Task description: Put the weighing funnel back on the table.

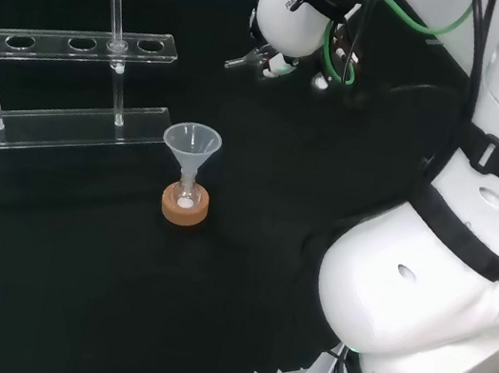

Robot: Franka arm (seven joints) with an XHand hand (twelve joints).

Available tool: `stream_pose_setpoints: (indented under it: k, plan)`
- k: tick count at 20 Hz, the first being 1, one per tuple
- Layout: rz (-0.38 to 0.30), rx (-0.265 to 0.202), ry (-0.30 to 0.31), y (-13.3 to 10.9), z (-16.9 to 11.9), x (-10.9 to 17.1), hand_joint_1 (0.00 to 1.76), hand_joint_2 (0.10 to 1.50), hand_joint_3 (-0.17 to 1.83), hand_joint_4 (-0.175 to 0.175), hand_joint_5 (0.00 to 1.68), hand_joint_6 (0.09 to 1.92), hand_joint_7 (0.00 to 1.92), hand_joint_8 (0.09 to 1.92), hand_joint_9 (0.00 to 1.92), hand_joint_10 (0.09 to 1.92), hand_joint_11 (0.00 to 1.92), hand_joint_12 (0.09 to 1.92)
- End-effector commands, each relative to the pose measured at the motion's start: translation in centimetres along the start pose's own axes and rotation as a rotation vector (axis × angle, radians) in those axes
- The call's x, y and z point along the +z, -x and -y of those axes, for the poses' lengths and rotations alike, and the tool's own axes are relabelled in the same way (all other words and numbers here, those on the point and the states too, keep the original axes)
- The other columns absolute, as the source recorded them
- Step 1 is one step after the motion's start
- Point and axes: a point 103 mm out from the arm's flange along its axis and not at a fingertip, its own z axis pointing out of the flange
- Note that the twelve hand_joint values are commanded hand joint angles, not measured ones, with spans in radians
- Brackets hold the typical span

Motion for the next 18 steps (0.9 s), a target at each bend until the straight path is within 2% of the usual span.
stream_pose_setpoints:
  k: [1, 10, 13, 18]
  plan:
    - [-0.005, 0.014, -0.007, 0.6, -0.2, 1.4, 1.09, 0.81, 0.36, 0.175, 1.27, 0.56, 1.65, 0.09, 1.15, 0.11, 0.15, 1.53]
    - [-0.004, 0.041, -0.023, 2.5, -0.6, 4.9, 1.09, 0.80, 0.37, 0.175, 1.27, 0.56, 1.65, 0.09, 1.15, 0.11, 0.16, 1.53]
    - [0.031, 0.041, -0.065, 2.4, -0.6, 7.1, 1.09, 0.80, 0.37, 0.175, 1.27, 0.56, 1.65, 0.09, 1.15, 0.11, 0.16, 1.53]
    - [0.032, 0.046, -0.100, 2.1, 0.0, 9.1, 1.09, 0.80, 0.37, 0.175, 1.27, 0.56, 1.65, 0.09, 1.15, 0.11, 0.16, 1.53]
